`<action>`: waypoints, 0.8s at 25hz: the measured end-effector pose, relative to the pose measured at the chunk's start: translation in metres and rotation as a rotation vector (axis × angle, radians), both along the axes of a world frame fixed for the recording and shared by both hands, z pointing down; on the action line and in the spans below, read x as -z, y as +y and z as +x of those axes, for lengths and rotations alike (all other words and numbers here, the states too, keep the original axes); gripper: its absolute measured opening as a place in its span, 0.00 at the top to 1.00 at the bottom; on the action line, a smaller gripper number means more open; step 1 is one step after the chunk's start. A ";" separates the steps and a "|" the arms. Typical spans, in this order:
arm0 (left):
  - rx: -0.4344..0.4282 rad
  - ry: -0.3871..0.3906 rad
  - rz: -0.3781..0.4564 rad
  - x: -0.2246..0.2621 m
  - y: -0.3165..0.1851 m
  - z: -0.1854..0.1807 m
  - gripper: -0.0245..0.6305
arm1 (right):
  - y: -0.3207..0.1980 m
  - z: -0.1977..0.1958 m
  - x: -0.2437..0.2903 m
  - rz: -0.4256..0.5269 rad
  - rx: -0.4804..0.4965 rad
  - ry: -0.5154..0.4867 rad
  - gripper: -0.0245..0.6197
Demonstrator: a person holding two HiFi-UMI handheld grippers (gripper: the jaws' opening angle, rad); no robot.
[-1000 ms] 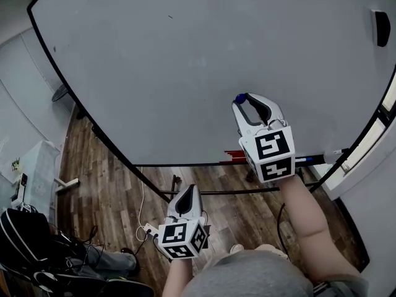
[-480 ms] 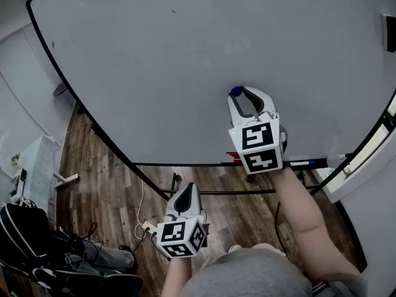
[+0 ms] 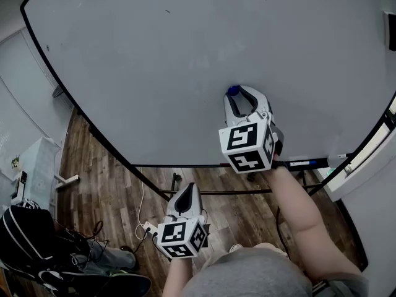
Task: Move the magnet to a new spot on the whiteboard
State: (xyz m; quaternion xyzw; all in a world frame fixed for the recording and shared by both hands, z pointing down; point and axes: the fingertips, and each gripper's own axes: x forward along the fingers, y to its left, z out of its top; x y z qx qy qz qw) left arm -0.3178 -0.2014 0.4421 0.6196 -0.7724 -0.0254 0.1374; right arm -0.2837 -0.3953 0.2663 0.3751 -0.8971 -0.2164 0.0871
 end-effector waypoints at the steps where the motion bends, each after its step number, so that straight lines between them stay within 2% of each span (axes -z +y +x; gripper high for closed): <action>1: 0.001 0.001 0.000 0.000 0.000 0.000 0.96 | 0.000 0.000 0.000 0.015 -0.009 0.013 0.77; 8: 0.003 0.007 -0.007 0.007 -0.006 -0.017 0.96 | -0.004 -0.020 0.004 0.079 -0.036 0.064 0.77; 11: 0.006 0.002 -0.004 0.002 -0.002 -0.004 0.96 | -0.001 -0.008 -0.001 0.096 -0.041 0.052 0.77; 15: 0.012 0.001 -0.006 -0.002 0.002 0.002 0.96 | 0.000 -0.002 -0.004 0.104 -0.044 0.042 0.76; 20: 0.014 0.005 -0.005 0.007 0.004 -0.012 0.96 | -0.001 -0.017 0.002 0.095 -0.043 0.050 0.75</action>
